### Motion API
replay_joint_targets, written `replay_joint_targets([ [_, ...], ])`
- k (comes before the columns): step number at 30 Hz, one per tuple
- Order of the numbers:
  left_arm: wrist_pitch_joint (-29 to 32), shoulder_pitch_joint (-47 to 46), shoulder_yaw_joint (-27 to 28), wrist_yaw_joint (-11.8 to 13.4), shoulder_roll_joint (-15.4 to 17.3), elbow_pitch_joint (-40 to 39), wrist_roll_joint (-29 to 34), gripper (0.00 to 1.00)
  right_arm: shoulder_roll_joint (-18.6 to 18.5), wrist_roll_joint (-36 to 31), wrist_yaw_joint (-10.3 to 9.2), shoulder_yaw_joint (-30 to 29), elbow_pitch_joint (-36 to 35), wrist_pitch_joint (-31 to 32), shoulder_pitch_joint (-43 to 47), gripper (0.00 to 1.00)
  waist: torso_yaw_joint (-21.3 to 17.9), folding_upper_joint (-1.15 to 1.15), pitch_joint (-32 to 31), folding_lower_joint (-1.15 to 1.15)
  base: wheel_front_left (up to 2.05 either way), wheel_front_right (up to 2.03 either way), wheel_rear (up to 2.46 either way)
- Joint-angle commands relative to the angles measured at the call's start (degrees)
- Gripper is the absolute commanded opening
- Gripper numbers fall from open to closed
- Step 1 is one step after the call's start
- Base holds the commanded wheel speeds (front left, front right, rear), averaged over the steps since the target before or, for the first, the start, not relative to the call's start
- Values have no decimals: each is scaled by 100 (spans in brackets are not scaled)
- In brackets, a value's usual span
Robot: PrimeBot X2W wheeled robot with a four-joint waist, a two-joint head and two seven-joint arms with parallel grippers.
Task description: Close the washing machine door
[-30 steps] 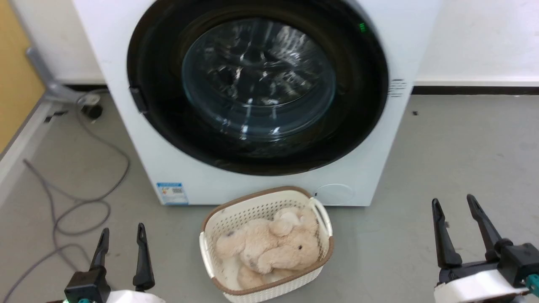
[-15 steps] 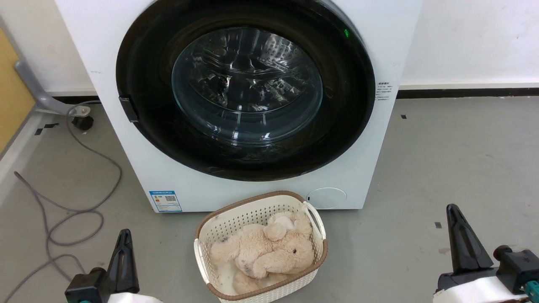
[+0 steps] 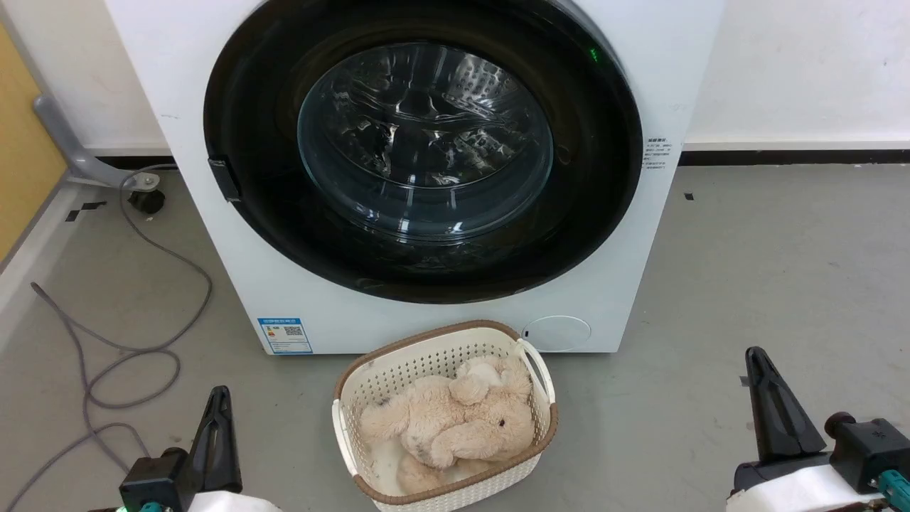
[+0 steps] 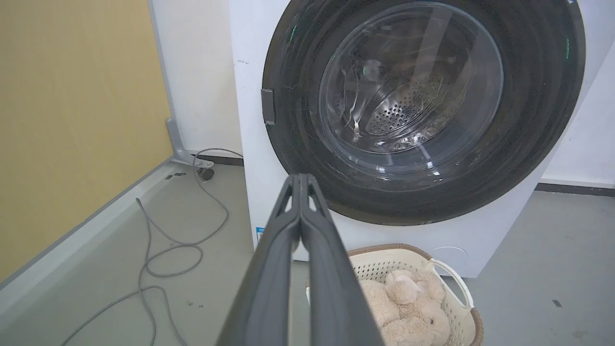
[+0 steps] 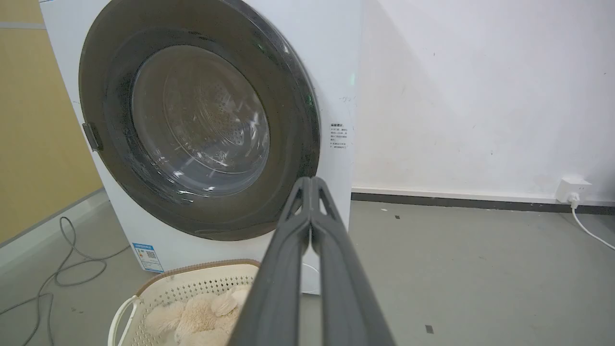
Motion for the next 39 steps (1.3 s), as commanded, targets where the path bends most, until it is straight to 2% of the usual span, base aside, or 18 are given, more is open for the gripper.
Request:
replay_joint_targets([
  [1,40,-70,-12,-4,2,-38,38,0,3,-47,-1,23,-42,42,-29,0,4,0,2,0,0,0,0],
  [39,485,-206,-203,-24,5,-200,233,0,9,-158,-3,185,-130,489,-83,0,194,0,76,0,0,0,0],
])
